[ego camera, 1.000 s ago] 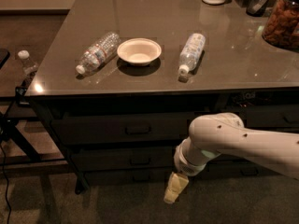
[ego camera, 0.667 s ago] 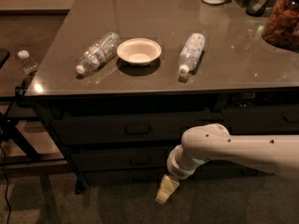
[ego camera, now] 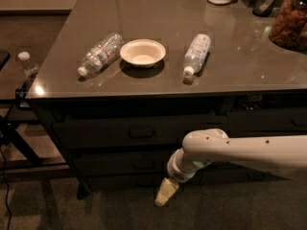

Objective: Open middle drawer

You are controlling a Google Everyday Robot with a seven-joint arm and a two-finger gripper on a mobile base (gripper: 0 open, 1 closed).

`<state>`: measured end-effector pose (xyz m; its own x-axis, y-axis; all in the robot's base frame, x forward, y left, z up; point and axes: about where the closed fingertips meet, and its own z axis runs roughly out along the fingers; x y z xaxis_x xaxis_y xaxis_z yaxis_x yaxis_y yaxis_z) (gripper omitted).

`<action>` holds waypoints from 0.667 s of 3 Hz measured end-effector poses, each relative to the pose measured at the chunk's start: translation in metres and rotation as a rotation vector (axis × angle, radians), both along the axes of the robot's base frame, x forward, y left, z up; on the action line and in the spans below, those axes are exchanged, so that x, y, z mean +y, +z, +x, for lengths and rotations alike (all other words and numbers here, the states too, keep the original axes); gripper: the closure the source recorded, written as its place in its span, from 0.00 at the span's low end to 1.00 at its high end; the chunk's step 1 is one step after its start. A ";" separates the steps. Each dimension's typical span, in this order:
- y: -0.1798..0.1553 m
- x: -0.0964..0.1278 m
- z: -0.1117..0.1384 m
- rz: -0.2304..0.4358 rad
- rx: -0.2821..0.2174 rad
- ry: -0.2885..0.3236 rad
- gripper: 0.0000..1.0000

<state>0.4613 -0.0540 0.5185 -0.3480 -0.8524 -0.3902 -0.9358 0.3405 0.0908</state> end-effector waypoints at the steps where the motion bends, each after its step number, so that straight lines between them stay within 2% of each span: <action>1: -0.052 0.022 0.042 0.056 -0.012 -0.043 0.00; 2: -0.053 0.022 0.042 0.057 -0.012 -0.044 0.00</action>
Offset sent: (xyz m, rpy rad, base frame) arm 0.0662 0.0298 -0.0729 0.0765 -0.0347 -0.0694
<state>0.5032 -0.0319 0.4654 -0.3796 -0.8126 -0.4423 -0.9213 0.3757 0.1004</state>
